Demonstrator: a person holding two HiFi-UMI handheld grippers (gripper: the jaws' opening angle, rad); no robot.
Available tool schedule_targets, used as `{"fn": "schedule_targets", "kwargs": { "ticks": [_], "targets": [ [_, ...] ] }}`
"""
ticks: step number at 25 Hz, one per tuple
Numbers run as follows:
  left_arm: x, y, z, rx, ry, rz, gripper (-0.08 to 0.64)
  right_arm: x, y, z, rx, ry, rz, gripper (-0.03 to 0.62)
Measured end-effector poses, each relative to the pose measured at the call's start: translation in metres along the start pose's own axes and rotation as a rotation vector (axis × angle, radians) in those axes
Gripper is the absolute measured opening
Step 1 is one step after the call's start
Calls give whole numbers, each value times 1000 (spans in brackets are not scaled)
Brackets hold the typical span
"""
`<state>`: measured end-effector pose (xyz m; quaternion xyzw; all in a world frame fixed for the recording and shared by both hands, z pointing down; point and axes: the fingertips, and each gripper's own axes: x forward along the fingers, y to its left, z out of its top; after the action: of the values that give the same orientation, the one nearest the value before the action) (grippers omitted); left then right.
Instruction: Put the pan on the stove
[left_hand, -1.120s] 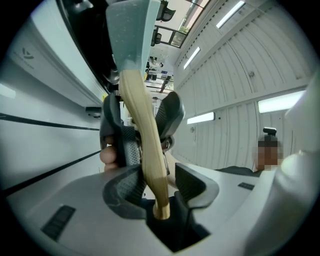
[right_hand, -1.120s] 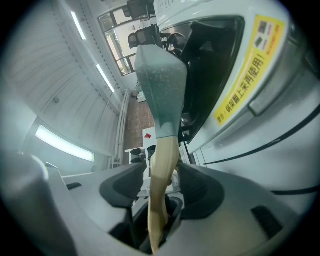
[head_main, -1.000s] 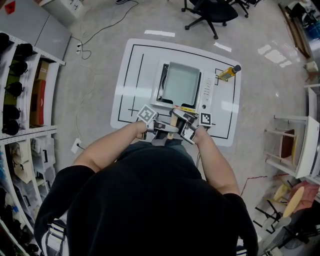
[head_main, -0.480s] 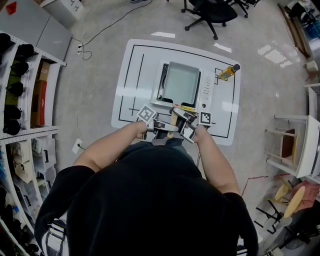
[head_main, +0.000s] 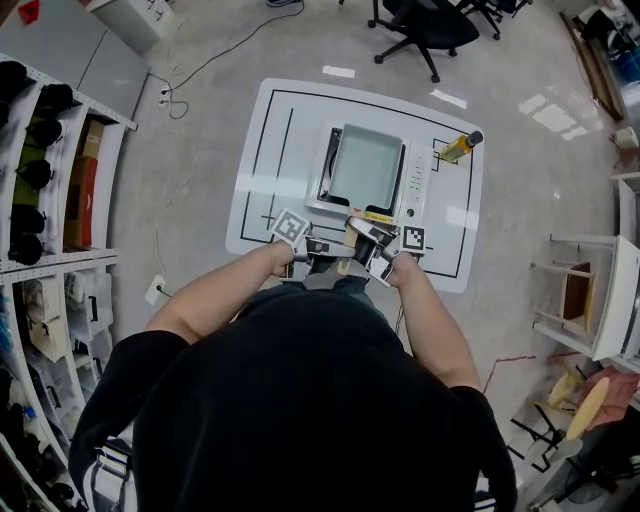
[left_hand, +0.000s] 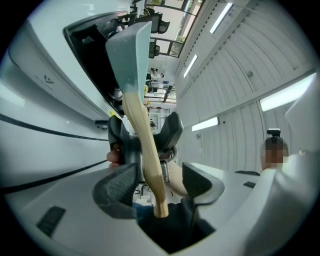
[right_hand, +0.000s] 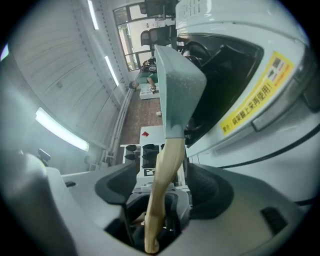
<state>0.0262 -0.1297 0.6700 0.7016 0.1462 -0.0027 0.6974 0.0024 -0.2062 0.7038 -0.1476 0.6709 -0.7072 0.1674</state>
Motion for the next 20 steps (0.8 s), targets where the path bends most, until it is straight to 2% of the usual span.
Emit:
{"fn": "schedule_targets", "kwargs": {
  "ticks": [4, 9, 13, 16, 20],
  "targets": [
    [-7, 4, 5, 30, -19, 35, 275, -4, -4, 3, -21, -15, -34, 305],
    [-23, 14, 15, 78, -80, 117, 275, -16, -10, 8, -50, -49, -78, 305],
    [-48, 31, 31, 144, -155, 274, 275, -31, -13, 16, -83, -85, -119, 305],
    [-51, 25, 38, 165, -199, 256, 275, -45, -12, 23, -127, -136, -152, 304],
    [-59, 24, 44, 267, -220, 342, 272, -66, -6, 32, -217, -204, -210, 302]
  ]
}}
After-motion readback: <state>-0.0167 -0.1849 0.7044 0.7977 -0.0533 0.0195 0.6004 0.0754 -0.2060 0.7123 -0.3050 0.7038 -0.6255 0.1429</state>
